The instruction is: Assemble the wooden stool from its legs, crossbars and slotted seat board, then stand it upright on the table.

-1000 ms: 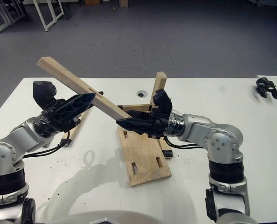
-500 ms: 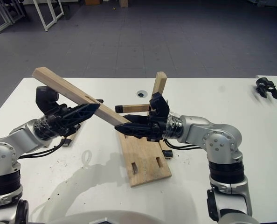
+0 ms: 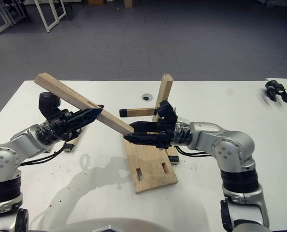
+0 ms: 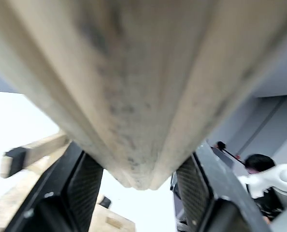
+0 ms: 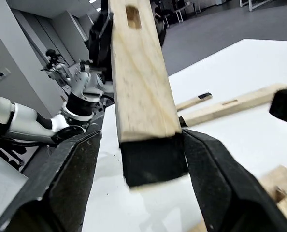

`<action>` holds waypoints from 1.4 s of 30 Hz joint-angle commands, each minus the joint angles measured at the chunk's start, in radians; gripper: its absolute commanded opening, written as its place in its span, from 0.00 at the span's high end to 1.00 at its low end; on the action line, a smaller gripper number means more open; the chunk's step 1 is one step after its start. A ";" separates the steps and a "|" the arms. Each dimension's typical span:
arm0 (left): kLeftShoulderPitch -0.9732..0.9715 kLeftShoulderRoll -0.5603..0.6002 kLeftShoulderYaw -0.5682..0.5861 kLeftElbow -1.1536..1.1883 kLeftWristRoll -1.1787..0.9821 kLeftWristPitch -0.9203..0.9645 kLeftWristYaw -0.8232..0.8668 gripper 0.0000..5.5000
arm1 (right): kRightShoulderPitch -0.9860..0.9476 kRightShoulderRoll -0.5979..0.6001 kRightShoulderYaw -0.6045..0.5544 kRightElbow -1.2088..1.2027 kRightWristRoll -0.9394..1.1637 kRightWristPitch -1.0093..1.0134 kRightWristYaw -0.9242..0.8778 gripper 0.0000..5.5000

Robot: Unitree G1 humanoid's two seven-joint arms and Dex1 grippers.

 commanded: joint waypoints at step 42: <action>-0.369 -0.035 -0.480 0.802 0.963 -0.413 -0.621 0.63 | 0.189 -0.224 0.430 0.150 -0.840 -0.526 0.125 0.46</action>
